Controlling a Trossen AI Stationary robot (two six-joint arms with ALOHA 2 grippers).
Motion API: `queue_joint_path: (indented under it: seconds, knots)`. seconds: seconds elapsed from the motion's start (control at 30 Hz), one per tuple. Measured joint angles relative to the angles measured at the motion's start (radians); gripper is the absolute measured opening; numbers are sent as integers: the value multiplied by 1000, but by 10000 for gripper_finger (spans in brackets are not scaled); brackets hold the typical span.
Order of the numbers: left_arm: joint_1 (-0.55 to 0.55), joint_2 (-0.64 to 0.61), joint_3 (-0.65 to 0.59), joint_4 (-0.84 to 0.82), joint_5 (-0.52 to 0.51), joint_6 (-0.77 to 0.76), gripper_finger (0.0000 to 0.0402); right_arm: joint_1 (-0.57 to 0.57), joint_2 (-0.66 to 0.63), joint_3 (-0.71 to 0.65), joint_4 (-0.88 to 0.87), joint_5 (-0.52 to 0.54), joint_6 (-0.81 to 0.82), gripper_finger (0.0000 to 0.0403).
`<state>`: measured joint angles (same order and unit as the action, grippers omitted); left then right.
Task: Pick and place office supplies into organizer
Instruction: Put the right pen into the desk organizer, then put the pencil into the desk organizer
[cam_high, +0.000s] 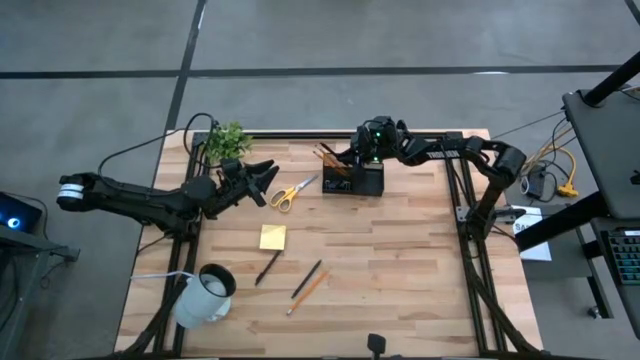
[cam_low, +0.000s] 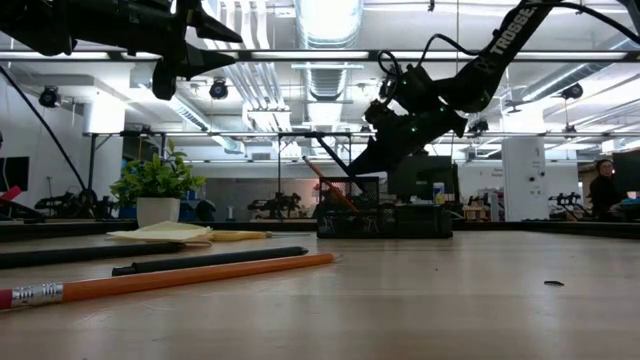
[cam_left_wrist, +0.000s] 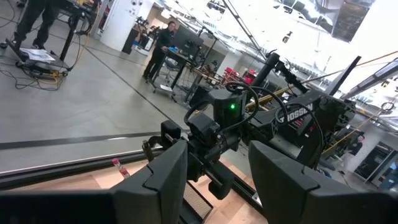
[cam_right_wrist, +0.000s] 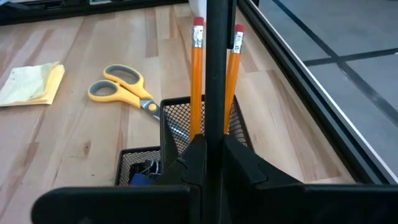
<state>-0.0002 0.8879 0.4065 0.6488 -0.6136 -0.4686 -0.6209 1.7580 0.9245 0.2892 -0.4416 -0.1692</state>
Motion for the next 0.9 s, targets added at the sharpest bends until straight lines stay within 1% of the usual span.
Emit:
queue_joint_path:
  seconds: [0.33,0.67,0.9]
  knots:
    - [0,0,0,3,0,0,157,0,0,0,-1,3,-8,24]
    - [0,0,0,3,0,0,157,1,0,0,-1,23,-7,62]
    - [0,0,0,3,0,0,157,1,0,0,-1,23,-7,61]
